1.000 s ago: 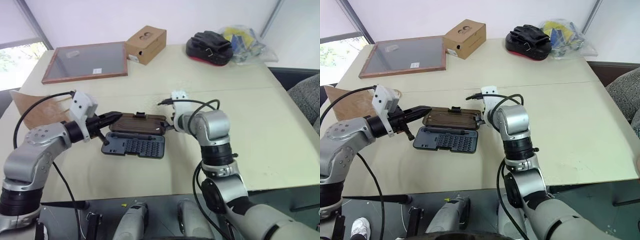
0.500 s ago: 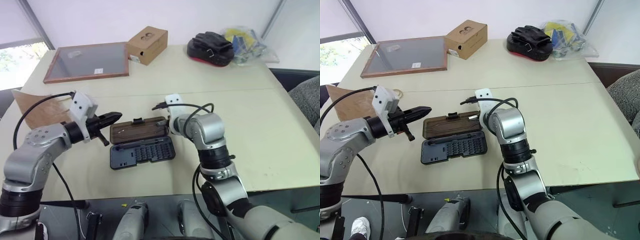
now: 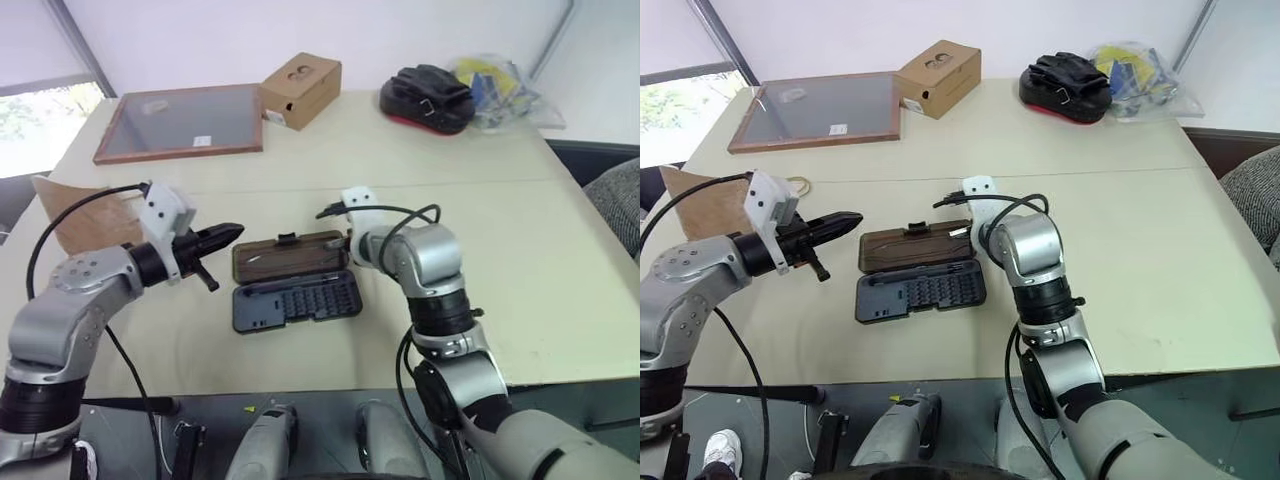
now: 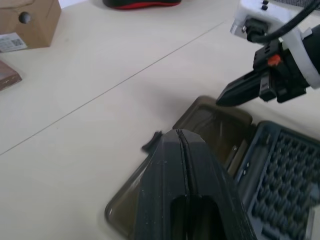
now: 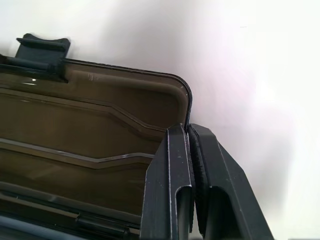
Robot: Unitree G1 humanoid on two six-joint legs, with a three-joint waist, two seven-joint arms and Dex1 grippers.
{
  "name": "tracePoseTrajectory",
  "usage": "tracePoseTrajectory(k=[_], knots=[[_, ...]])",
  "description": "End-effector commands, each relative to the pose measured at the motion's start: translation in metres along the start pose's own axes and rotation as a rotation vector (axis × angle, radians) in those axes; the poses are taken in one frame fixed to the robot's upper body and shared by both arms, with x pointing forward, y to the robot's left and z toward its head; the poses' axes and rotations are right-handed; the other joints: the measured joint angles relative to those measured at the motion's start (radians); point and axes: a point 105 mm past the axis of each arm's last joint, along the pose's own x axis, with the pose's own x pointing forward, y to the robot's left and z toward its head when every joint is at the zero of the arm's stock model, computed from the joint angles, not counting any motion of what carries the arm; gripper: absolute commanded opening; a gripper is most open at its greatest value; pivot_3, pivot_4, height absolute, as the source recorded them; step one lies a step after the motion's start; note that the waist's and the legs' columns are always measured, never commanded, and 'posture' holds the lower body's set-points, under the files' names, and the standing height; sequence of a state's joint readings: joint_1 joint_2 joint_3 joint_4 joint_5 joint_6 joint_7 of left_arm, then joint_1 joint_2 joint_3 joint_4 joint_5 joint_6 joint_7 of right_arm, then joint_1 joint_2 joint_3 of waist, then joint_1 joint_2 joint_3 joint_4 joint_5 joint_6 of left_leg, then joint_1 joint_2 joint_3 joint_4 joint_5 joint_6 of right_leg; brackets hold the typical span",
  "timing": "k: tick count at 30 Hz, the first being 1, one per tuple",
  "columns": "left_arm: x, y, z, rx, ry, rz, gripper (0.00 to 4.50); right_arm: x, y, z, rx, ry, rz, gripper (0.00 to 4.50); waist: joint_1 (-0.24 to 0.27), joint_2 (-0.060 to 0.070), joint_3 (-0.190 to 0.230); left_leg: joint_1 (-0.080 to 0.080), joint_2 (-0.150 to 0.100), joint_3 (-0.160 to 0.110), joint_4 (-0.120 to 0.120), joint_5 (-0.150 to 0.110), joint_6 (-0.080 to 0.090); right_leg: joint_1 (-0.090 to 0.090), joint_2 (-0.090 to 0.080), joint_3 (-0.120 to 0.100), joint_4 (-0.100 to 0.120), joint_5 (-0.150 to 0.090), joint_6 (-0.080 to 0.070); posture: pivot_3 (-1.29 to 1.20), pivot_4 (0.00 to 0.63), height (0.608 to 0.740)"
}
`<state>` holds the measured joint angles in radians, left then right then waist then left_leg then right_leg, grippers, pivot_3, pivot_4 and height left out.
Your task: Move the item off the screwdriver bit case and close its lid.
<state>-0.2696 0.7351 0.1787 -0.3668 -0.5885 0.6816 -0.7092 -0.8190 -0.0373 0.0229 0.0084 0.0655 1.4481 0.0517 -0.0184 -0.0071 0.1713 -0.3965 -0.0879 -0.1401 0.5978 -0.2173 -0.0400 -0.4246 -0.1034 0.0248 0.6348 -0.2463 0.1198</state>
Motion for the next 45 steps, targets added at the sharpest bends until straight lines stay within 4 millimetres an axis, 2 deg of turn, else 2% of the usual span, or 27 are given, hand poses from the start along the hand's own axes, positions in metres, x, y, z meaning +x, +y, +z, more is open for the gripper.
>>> tracePoseTrajectory(k=[1, 9, 20, 43, 45], knots=[[0.0, -0.001, 0.011, 0.049, -0.033, 0.001, 0.0, -0.01, -0.05, -0.006, 0.075, 0.009, -0.182, 0.04, 0.008, 0.0, 0.0, 0.0, 0.0, 0.0, 0.0, 0.0, 0.0, 0.0, 0.0, 0.0, 0.0, 0.0, 0.0, 0.0, 0.15, 0.74], [0.004, 0.0, 0.011, 0.055, -0.032, -0.014, 0.0, -0.024, -0.07, -0.024, 0.102, 0.042, -0.232, 0.04, 0.007, 0.0, 0.0, -0.001, 0.0, 0.001, 0.0, 0.0, 0.0, 0.001, 0.0, -0.001, -0.002, 0.0, 0.0, 0.0, 0.15, 0.74], [0.009, 0.001, 0.012, 0.061, -0.034, -0.031, 0.0, -0.032, -0.051, -0.028, 0.005, 0.023, -0.123, 0.04, -0.001, 0.0, 0.0, -0.001, 0.0, 0.001, 0.0, 0.0, 0.0, 0.001, 0.0, -0.001, -0.002, 0.0, 0.001, 0.0, 0.15, 0.74], [0.011, -0.001, 0.013, 0.062, -0.041, -0.033, 0.0, -0.029, -0.043, -0.025, -0.027, 0.035, -0.09, 0.04, -0.003, -0.001, 0.0, -0.001, 0.0, 0.001, 0.0, 0.0, 0.0, 0.0, 0.0, -0.001, -0.002, 0.0, 0.0, 0.0, 0.15, 0.74], [0.011, -0.001, 0.013, 0.062, -0.042, -0.035, 0.0, -0.029, -0.043, -0.025, -0.034, 0.036, -0.09, 0.6, -0.003, -0.001, 0.0, -0.001, 0.0, 0.001, 0.0, 0.0, 0.0, 0.0, 0.0, -0.001, -0.002, 0.0, 0.0, 0.0, 0.15, 0.74]])
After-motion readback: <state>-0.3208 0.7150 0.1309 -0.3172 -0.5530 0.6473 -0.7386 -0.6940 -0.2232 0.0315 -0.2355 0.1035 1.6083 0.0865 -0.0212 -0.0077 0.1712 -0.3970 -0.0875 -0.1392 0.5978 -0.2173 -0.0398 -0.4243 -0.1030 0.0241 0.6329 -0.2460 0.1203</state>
